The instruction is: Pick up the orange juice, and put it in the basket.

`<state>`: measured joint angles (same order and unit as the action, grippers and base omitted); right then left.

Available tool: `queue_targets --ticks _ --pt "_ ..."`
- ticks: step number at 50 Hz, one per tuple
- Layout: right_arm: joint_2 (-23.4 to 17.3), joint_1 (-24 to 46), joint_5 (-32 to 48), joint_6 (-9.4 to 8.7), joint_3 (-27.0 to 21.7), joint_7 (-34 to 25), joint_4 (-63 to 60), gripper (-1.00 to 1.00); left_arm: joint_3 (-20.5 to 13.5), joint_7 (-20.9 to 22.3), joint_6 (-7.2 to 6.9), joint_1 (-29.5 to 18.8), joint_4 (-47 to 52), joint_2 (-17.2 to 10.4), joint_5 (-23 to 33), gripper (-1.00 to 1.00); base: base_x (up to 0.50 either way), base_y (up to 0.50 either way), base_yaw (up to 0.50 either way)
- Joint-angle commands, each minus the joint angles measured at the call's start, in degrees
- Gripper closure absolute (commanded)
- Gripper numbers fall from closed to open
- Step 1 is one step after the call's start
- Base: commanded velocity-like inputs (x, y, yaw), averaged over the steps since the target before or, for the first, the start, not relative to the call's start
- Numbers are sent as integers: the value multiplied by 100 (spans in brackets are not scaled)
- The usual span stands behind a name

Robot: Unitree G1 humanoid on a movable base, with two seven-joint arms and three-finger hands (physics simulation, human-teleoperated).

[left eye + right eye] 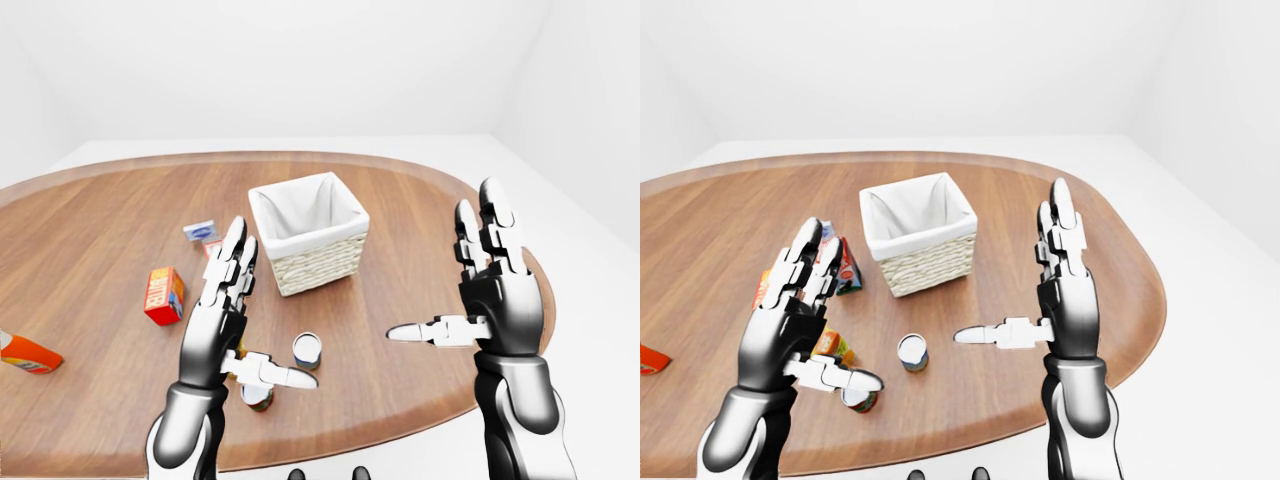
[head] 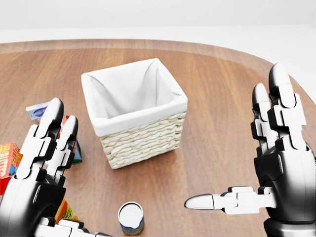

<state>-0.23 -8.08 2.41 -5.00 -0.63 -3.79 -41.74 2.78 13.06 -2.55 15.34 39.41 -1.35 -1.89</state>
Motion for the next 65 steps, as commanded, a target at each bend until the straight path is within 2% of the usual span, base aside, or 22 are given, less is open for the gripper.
queue_targets --ticks 1,8,16,24,26,27,28,30,32,35,37,38,39,41,42,43,44,48,50,54,60,65 --pt "0 -5 27 0 21 -8 -13 -100 26 -4 -72 29 140 -7 -4 -100 49 3 0" --pt "-3 -5 57 0 44 -8 -33 -100 31 -6 -161 40 272 -15 -20 -100 49 3 0" --pt "-1 -20 83 0 64 -10 -2 -100 1 -95 -53 -39 113 -10 193 -100 50 5 0" --pt "-7 15 133 0 48 -9 55 -100 -245 -78 -167 -200 142 -1 326 -100 38 6 0" --pt "-11 24 131 0 29 -15 24 -100 -370 -33 -101 -326 42 -49 516 -100 19 5 0" --pt "-8 27 101 0 0 -21 12 -100 -495 12 -128 -450 9 -96 620 -100 0 0 0" --pt "-6 40 77 0 -22 -24 8 -100 -612 109 -235 -568 33 -144 691 -100 0 0 0" --pt "-4 51 58 0 -40 -25 27 -100 -807 270 -243 -753 58 -195 847 -100 0 0 0" --pt "1 54 60 0 -43 -11 78 -100 -1062 642 -245 -1082 27 -431 1098 -100 0 0 0" --pt "-1 27 67 0 -28 -6 105 -100 -1329 956 -245 -1463 -164 -585 1474 -100 0 0 0" --pt "-4 61 30 0 -68 -11 81 -100 -1407 1114 -132 -1590 -266 -668 1713 -100 0 0 0" --pt "-5 92 25 0 -87 -2 86 -100 -1420 1192 21 -1619 -339 -713 1854 -100 0 0 0" --pt "-4 100 14 0 -97 0 78 -100 -1476 1187 348 -1741 -538 -814 2055 -100 0 0 0" --pt "0 74 22 0 -86 4 112 -100 -1544 1417 300 -1875 -598 -873 2133 -100 0 0 0" --pt "1 70 21 0 -84 6 122 -100 -1558 1500 330 -1893 -616 -883 2165 -100 0 0 0" --pt "0 50 27 0 -83 7 132 -100 -1573 1614 598 -1926 -692 -1000 2290 -100 0 0 0" --pt "-1 56 19 0 -88 5 126 -100 -1603 1720 755 -1962 -746 -1085 2423 -100 0 0 0" --pt "1 69 10 0 -94 11 109 -100 -1727 2194 755 -2000 -1021 -1218 2633 -100 0 0 0" --pt "2 43 -4 0 -111 7 140 -100 -1782 2328 755 -1910 -1416 -1409 2944 -100 0 0 0" --pt "5 48 4 0 -103 21 150 -100 -1899 2694 755 -1719 -1943 -1506 3124 -100 0 0 0" --pt "3 31 -4 0 -104 22 114 -100 -2155 2694 755 -1696 -2668 -1669 3601 -100 0 0 0" --pt "4 51 -27 0 -136 23 102 -100 -2157 2694 755 -1557 -3073 -1774 3619 -100 0 0 0"
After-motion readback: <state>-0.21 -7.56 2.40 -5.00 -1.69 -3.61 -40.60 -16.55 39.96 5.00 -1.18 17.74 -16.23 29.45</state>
